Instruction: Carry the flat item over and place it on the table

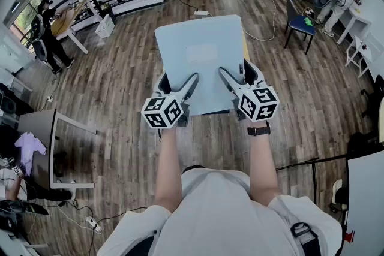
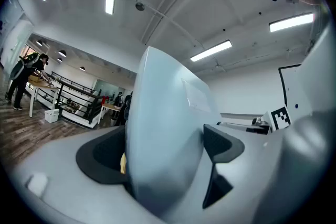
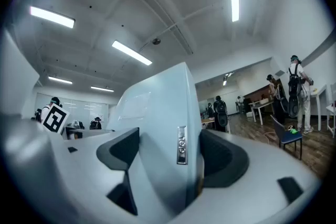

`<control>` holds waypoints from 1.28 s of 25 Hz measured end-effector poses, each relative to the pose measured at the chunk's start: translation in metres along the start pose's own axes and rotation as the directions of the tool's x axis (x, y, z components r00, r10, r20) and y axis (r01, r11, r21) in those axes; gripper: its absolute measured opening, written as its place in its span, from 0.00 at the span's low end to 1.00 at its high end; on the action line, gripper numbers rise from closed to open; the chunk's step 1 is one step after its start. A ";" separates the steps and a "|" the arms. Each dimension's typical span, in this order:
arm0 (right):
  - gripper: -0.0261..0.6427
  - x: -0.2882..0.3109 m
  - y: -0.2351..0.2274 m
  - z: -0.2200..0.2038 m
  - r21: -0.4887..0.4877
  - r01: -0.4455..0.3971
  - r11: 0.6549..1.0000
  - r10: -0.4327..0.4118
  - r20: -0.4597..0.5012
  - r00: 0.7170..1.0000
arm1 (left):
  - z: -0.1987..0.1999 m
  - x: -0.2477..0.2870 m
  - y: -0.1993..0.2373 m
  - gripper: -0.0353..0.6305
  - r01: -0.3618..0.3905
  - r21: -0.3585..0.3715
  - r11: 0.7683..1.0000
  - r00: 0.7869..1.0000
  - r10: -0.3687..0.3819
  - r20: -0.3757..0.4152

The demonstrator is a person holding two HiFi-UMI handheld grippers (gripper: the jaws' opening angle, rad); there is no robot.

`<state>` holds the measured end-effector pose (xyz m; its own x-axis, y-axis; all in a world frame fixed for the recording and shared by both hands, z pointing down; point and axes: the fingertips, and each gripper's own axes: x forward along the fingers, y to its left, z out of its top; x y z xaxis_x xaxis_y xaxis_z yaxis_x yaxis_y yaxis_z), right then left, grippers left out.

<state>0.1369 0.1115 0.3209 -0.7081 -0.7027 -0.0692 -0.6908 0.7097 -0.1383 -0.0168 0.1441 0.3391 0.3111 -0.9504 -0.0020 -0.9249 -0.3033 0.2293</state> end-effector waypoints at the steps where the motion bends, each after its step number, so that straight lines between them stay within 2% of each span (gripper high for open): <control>1: 0.56 -0.002 -0.003 -0.001 0.003 0.002 1.000 -0.002 0.000 1.000 | -0.002 0.002 -0.002 0.76 0.001 -0.002 1.000 1.000 -0.001 -0.003; 9: 0.56 0.011 -0.008 -0.010 0.027 0.015 1.000 -0.015 0.010 1.000 | -0.005 0.011 0.010 0.76 0.006 0.005 1.000 1.000 -0.006 -0.015; 14: 0.56 0.039 -0.048 -0.018 0.047 0.047 0.998 -0.048 0.025 0.999 | -0.010 0.062 0.022 0.76 0.038 0.018 0.999 0.999 -0.037 -0.027; 24: 0.56 0.161 -0.087 0.016 0.002 0.120 0.993 -0.120 0.089 0.989 | 0.043 0.166 0.106 0.76 0.112 0.022 0.993 0.994 -0.112 0.009; 32: 0.56 0.240 -0.120 -0.001 -0.001 0.176 0.984 -0.176 0.052 0.983 | 0.036 0.236 0.169 0.76 0.152 -0.036 0.988 0.988 -0.153 -0.028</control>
<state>0.0498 -0.1418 0.3218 -0.5668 -0.8183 -0.0953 -0.8049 0.5747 -0.1477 -0.1074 -0.1336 0.3424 0.4551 -0.8904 -0.0096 -0.8584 -0.4415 0.2612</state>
